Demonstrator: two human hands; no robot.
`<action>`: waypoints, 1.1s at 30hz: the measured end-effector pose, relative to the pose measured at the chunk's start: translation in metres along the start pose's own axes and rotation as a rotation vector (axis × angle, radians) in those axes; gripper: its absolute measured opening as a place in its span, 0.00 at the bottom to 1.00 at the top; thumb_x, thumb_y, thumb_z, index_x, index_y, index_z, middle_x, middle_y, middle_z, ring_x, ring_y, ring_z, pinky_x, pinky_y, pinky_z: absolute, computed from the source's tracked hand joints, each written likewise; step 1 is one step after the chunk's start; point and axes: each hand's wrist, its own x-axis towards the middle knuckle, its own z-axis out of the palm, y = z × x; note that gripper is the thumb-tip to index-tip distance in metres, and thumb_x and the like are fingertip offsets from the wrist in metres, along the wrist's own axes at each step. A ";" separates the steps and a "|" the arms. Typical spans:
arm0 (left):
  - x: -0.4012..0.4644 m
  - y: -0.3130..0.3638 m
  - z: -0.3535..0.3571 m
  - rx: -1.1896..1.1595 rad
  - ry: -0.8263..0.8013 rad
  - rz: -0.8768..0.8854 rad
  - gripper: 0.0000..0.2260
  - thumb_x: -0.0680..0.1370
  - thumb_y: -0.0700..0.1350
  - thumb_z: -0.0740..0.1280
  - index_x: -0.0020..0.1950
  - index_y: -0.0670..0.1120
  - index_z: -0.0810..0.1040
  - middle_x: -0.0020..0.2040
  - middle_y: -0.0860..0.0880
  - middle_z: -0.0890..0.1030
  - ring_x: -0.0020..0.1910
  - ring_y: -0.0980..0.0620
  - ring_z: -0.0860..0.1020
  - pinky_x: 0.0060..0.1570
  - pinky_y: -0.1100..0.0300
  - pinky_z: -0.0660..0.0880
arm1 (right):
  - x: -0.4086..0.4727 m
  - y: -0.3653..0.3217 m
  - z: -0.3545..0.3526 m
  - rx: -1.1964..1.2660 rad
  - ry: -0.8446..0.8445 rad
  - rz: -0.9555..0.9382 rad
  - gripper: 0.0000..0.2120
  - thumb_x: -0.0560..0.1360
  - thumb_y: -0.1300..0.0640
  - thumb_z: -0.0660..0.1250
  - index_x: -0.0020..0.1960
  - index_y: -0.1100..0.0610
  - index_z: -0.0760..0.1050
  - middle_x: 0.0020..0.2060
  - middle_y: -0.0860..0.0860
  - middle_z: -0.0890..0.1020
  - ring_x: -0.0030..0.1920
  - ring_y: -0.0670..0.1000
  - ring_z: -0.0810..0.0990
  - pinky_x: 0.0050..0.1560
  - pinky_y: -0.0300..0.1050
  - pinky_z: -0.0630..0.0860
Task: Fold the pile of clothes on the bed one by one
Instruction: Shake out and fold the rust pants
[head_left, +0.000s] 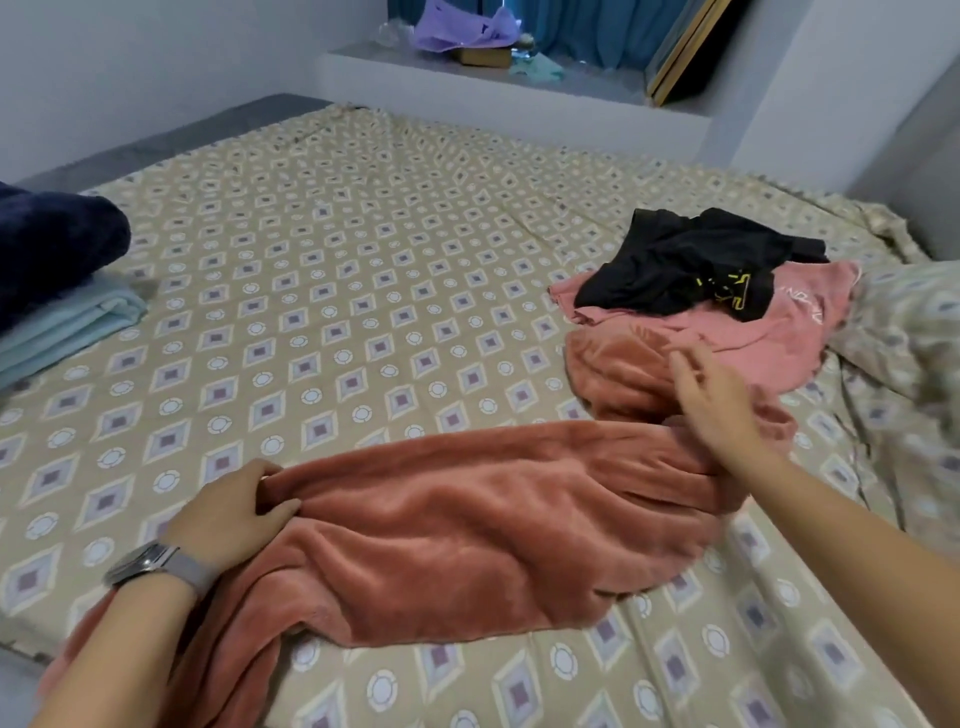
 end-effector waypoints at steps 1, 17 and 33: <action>-0.004 0.001 0.001 -0.030 0.020 -0.010 0.16 0.74 0.53 0.71 0.59 0.50 0.75 0.53 0.48 0.82 0.53 0.46 0.79 0.50 0.54 0.73 | 0.002 0.017 -0.013 -0.027 0.147 0.121 0.11 0.79 0.57 0.57 0.55 0.57 0.76 0.50 0.55 0.81 0.50 0.53 0.77 0.51 0.47 0.70; 0.007 0.141 0.055 0.119 0.083 0.412 0.42 0.66 0.73 0.48 0.72 0.51 0.69 0.68 0.51 0.74 0.67 0.48 0.72 0.66 0.48 0.68 | 0.029 0.090 -0.102 -0.697 -0.254 0.229 0.14 0.72 0.65 0.61 0.49 0.51 0.80 0.61 0.60 0.73 0.62 0.65 0.68 0.62 0.57 0.69; 0.035 0.155 0.096 0.083 -0.118 0.172 0.24 0.68 0.68 0.68 0.59 0.64 0.62 0.62 0.60 0.62 0.67 0.53 0.61 0.68 0.49 0.53 | 0.117 -0.017 0.068 -0.418 -0.522 -0.130 0.37 0.70 0.60 0.73 0.74 0.42 0.62 0.65 0.49 0.72 0.65 0.53 0.71 0.56 0.40 0.70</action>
